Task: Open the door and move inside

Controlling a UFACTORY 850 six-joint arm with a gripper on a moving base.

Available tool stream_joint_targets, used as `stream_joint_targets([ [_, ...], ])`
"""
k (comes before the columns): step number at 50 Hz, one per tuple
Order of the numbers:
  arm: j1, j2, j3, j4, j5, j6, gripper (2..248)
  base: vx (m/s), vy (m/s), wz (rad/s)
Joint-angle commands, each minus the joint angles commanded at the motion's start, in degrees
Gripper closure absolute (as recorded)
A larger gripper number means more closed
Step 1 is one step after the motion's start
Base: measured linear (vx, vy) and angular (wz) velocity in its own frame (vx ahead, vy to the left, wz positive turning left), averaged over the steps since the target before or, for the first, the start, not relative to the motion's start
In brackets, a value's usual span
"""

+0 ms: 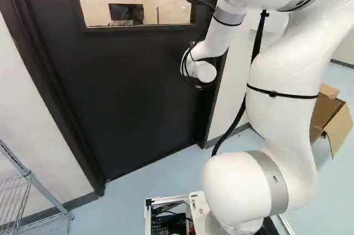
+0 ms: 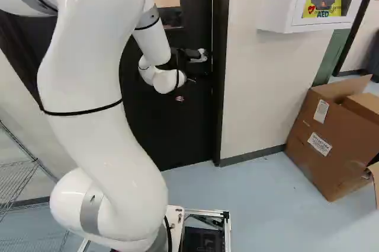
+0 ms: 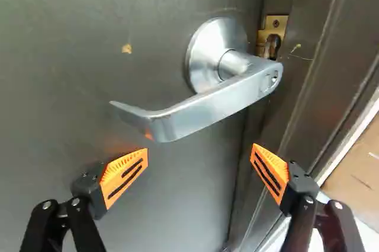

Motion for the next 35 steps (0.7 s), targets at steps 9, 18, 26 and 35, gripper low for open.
stream_joint_targets([
  [9,0.47,-2.32,-2.76,4.5,-1.21,0.0,3,0.0,0.0,0.0],
  [18,1.03,-4.6,-5.52,6.91,-2.6,0.0,3,0.0,0.0,0.0],
  [26,1.59,-6.6,-7.99,7.34,-2.87,0.0,3,0.0,0.0,0.0],
  [35,2.24,-8.85,-10.81,7.38,-2.9,0.0,3,0.0,0.0,0.0],
])
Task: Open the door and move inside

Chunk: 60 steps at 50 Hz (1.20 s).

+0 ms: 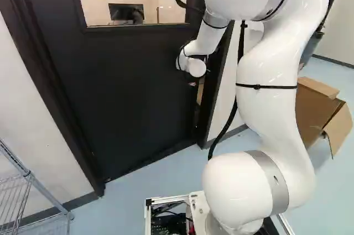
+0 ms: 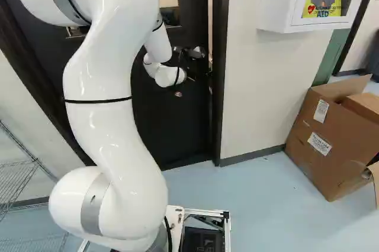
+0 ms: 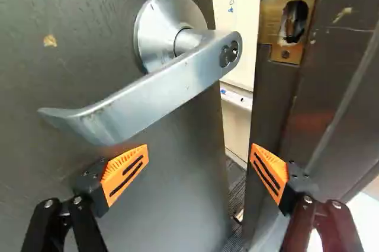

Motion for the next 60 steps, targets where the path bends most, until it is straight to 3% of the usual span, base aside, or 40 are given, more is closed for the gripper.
stream_joint_targets([
  [34,2.77,-7.38,-9.55,0.0,0.0,0.0,3,0.0,0.0,0.0],
  [46,4.2,-5.85,-7.54,-1.57,-0.11,0.0,3,0.0,0.0,0.0],
  [60,5.32,-2.28,-2.91,-8.86,-0.48,0.0,3,0.0,0.0,0.0],
])
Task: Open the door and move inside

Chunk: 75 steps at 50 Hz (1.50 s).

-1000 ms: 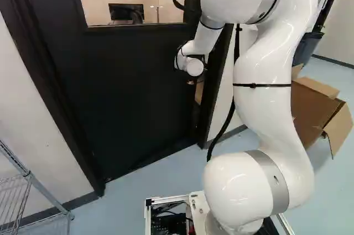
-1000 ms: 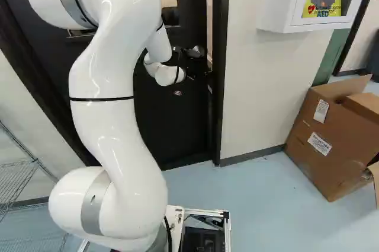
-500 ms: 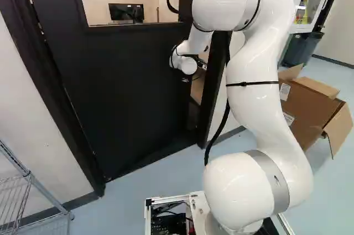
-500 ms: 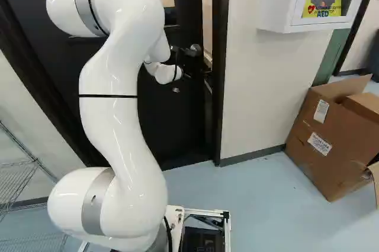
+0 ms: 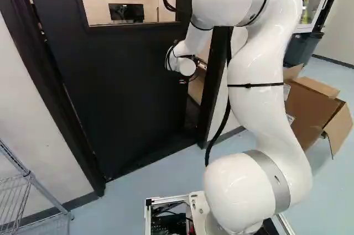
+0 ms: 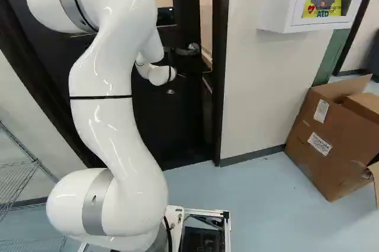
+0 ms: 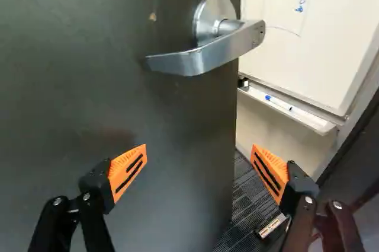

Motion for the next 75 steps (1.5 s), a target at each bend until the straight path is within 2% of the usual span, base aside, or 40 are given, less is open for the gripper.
stream_joint_targets([
  [11,1.02,2.62,3.32,-6.53,-0.02,0.0,3,0.0,0.0,0.0],
  [19,2.18,3.32,4.2,-11.35,-0.02,0.0,3,0.0,0.0,0.0],
  [41,5.21,0.52,0.66,-24.28,-0.02,0.0,3,0.0,0.0,0.0],
  [50,6.07,-1.8,-2.31,-25.69,-0.02,0.0,3,0.0,0.0,0.0],
  [75,7.98,-8.67,-11.38,-25.86,-0.02,0.0,3,0.0,0.0,0.0],
])
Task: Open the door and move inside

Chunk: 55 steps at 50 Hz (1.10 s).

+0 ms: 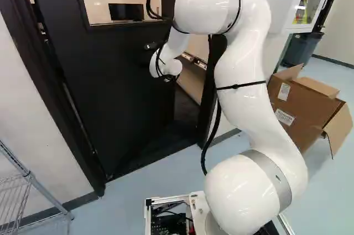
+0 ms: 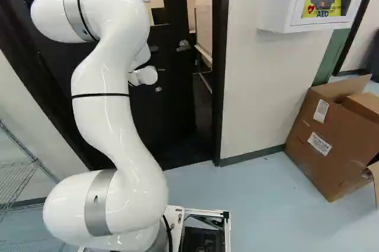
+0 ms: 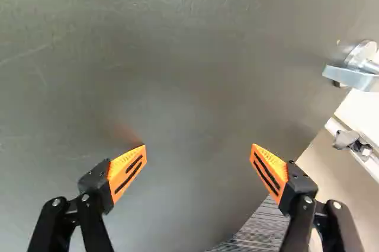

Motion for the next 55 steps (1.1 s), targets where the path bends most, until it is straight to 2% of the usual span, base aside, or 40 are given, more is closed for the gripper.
stream_joint_targets([
  [20,0.24,-1.53,-2.06,0.0,0.0,0.0,3,0.0,0.0,0.0],
  [55,0.33,7.45,9.82,0.0,0.0,0.0,3,0.0,0.0,0.0],
])
